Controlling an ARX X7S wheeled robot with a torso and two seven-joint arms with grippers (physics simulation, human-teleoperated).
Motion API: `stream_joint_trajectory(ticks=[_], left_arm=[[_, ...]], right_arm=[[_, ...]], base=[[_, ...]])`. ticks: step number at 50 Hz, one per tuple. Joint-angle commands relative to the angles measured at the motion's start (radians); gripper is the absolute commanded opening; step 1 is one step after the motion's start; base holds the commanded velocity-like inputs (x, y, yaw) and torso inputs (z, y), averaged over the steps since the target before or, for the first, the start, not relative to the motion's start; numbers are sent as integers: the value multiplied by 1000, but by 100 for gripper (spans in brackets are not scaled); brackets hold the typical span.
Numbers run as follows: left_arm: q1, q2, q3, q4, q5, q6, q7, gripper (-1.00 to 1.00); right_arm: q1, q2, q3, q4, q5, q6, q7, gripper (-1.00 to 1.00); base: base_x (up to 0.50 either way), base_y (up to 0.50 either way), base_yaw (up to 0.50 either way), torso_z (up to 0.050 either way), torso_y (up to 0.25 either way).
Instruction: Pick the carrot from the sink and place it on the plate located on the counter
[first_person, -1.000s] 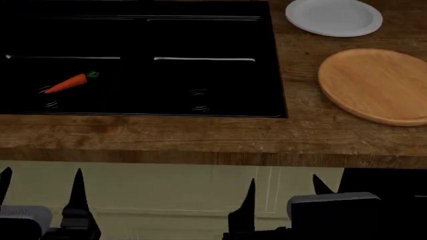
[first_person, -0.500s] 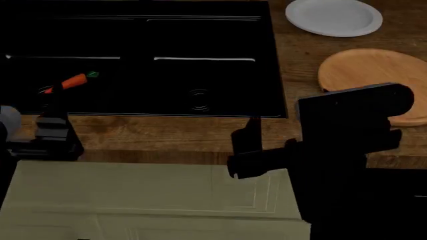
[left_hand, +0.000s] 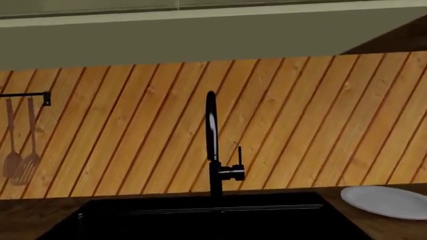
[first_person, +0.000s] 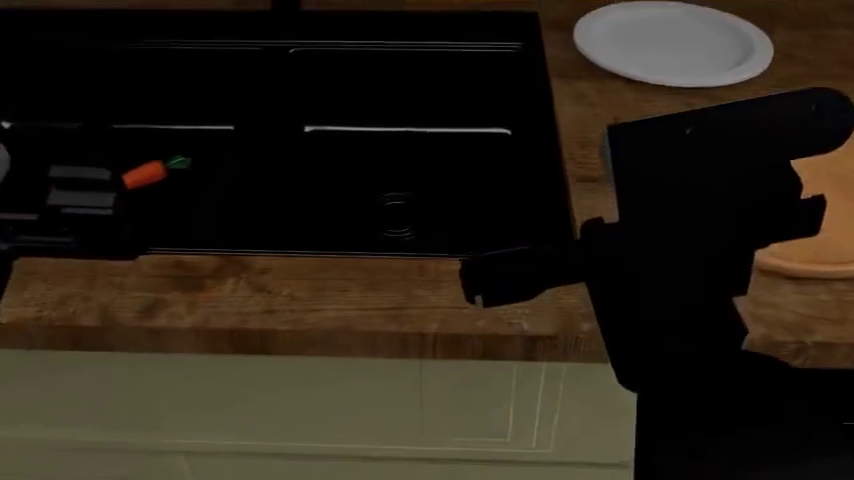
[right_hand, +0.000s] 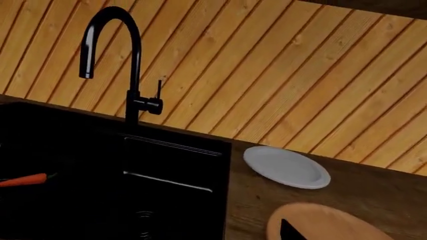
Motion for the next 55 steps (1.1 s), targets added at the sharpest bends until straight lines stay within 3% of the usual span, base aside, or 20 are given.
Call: stream_joint_trajectory(ticks=[1,7,47,55], left_arm=[[3,-12,8,-1,-4,25,-6,100],[1,-11,-4,17,-18,11,-7,100],[-8,-39,25,24,-23,-14,-51,100],[-11,-45,32,21,-23,-13,-57,100]], right_arm=[[16,5,-4,-15,7,21,5,100],[19,7,-4,-25,9,32,10,100],[14,22,1,-51,34,46,17,100],[19,23,1,-51,38,50,20,100]], base=[[285,0,0,0,0],[247,0,0,4,0],[0,0,0,50,0],[410,0,0,0,0]])
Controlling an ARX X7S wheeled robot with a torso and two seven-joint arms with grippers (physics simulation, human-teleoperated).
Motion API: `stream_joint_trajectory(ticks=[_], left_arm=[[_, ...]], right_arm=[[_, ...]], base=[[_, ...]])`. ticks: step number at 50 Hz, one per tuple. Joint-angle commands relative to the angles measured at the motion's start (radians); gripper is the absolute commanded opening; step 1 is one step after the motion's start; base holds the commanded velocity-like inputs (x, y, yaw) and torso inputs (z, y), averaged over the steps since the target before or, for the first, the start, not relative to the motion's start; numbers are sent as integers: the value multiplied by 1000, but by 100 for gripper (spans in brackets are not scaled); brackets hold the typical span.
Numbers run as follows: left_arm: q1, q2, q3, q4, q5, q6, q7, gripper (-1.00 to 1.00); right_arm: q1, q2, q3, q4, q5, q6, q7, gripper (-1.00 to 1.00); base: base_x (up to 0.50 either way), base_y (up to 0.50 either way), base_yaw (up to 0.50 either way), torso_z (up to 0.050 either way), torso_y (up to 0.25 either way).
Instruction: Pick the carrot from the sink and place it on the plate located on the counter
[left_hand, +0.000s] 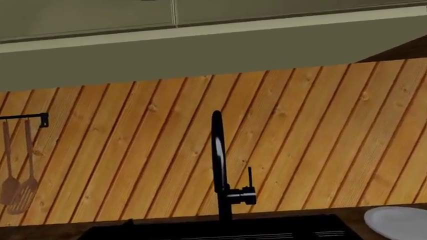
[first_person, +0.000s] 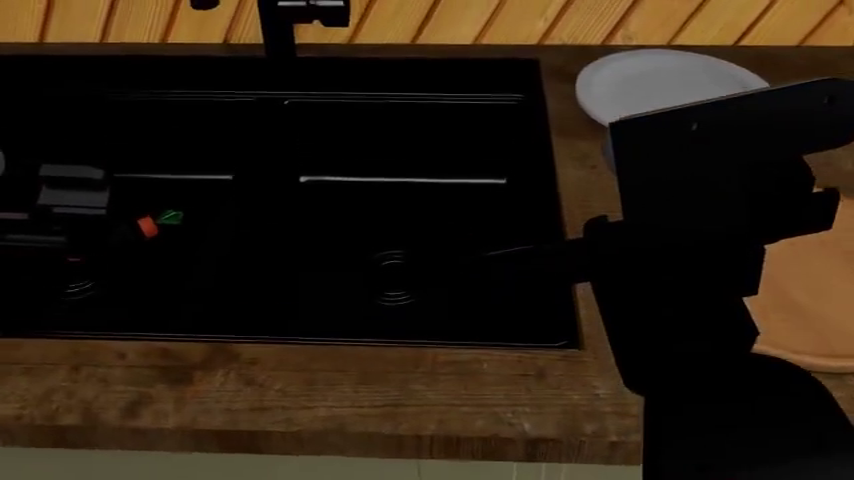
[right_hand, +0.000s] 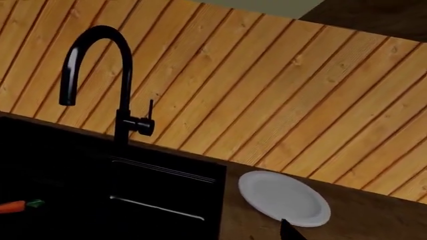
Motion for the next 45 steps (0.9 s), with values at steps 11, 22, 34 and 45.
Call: stream_joint_trajectory(ticks=[11,22,34,45], left_arm=[[-11,-9,4,0,-10,-12,-16,100],[-7,-14,7,-8,-14,-3,-22,100],[-6,-20,8,4,-16,-16,-35,100],[-8,-24,11,-1,-19,-29,-46,100]], right_arm=[[5,7,-5,-7,10,12,8,100],[3,9,-10,2,13,9,12,100],[9,11,-17,-4,17,19,19,100],[5,13,-14,-5,24,16,21,100]], base=[[450,0,0,0,0],[446,0,0,0,0],[425,0,0,0,1],[262,0,0,0,0]])
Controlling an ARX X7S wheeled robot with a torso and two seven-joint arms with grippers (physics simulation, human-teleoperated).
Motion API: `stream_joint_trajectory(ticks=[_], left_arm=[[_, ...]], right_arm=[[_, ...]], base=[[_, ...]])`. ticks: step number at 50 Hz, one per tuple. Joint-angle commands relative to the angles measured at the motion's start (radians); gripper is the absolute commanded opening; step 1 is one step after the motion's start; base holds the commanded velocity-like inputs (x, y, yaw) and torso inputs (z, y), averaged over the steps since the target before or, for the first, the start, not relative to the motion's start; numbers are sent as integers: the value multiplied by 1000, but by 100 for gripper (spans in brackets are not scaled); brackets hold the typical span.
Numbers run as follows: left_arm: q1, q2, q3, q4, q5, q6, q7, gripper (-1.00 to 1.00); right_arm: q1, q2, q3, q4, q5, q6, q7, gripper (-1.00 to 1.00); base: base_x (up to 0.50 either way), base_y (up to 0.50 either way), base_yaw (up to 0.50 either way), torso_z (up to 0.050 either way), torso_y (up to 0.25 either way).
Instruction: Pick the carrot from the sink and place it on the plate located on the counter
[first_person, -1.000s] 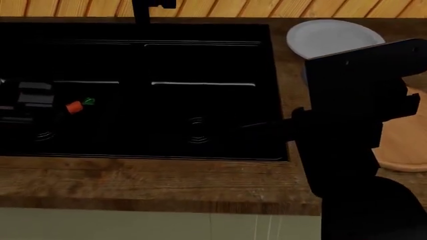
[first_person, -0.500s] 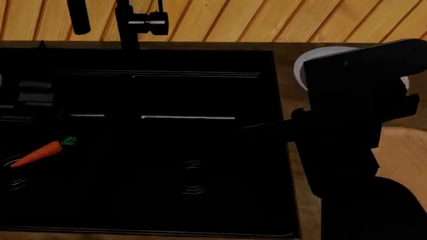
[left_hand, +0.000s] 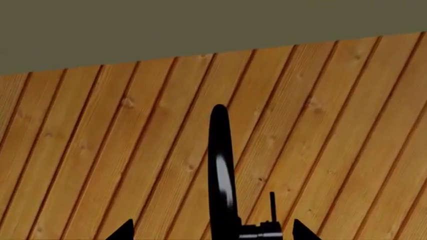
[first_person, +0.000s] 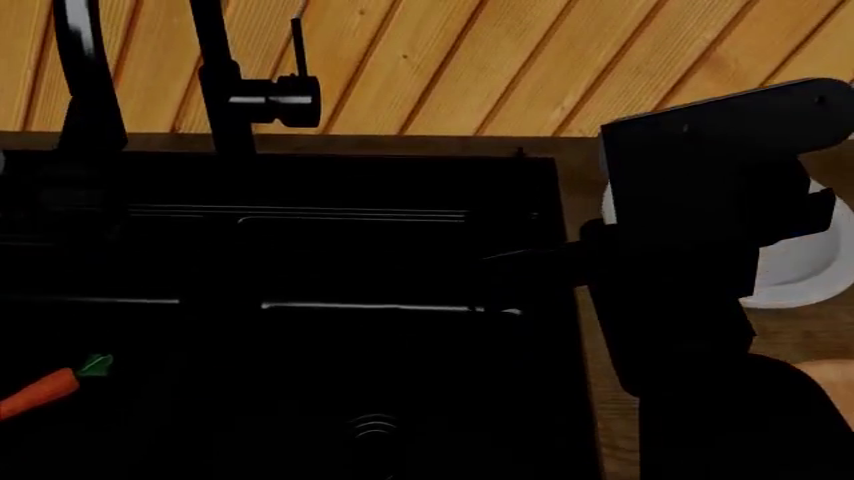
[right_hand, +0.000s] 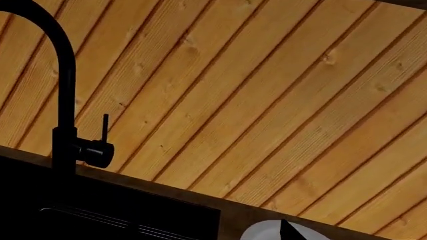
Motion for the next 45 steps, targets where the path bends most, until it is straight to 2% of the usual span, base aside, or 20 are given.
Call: stream_joint_trajectory(ticks=[1,17,18,19,21,45], left_arm=[[-17,-2,-3,-1,-8,-31,-9,100],[-35,4,-20,-6,-22,-66,-11,100],[-63,155,31,16,423,-92,233,100],[-30,158,-36,2,361,-78,295,100],[-30,153,-24,-2,357,-75,286,100],[-41,130,-6,15,298,-93,244,100]], right_arm=[[-1,3,-2,-3,6,1,3,100],[3,3,-5,0,9,1,6,100],[-21,-1,-5,88,-116,-118,-241,100],[-3,-52,-6,-8,-170,14,-133,100],[2,-53,-5,-18,-168,25,-132,100],[4,-40,-8,-32,-157,35,-128,100]], base=[[0,0,0,0,0],[0,0,0,0,0],[0,0,0,0,0],[0,0,0,0,0],[0,0,0,0,0],[0,500,0,0,0]])
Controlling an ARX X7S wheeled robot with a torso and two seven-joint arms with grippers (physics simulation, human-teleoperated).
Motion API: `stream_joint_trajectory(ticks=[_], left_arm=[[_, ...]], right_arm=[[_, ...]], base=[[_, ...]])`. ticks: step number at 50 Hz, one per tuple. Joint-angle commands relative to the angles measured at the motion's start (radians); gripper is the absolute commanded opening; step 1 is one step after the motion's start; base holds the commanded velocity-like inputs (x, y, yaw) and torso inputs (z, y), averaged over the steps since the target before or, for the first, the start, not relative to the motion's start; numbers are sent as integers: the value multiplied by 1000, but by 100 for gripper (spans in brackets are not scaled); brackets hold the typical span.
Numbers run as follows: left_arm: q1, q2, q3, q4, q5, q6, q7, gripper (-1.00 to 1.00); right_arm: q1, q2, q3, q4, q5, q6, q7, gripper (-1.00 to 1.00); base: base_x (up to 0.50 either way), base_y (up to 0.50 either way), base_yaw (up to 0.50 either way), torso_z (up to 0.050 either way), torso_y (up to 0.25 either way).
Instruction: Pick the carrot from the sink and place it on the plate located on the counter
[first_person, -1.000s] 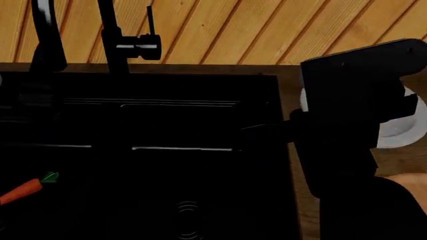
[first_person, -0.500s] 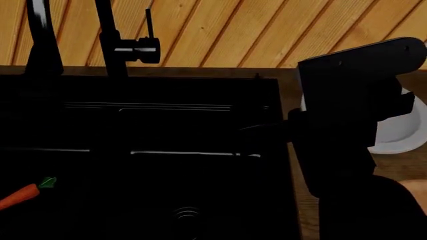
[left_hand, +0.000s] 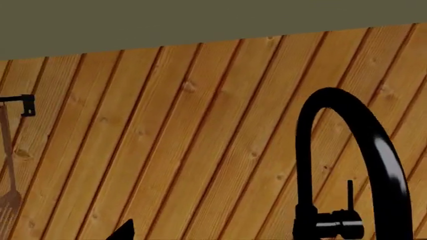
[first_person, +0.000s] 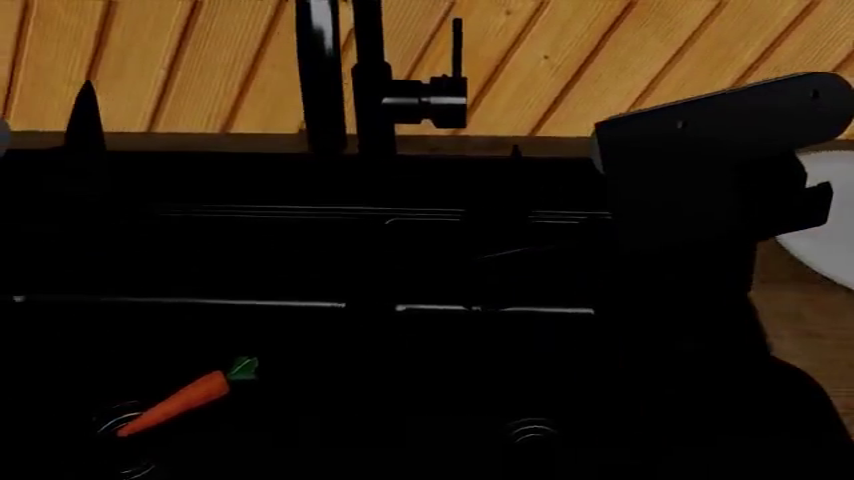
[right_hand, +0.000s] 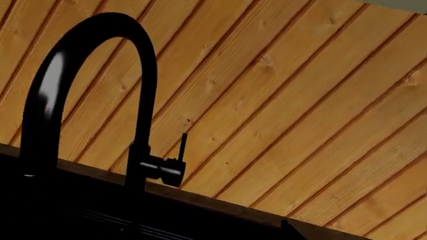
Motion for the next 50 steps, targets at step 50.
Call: stream_joint_trajectory(ticks=[50], left_arm=[[-91,2,84,-76,56,-72,55,100]], right_arm=[[11,-10,14,-19,-75,49,-40,100]], base=[[0,130,0,0,0]])
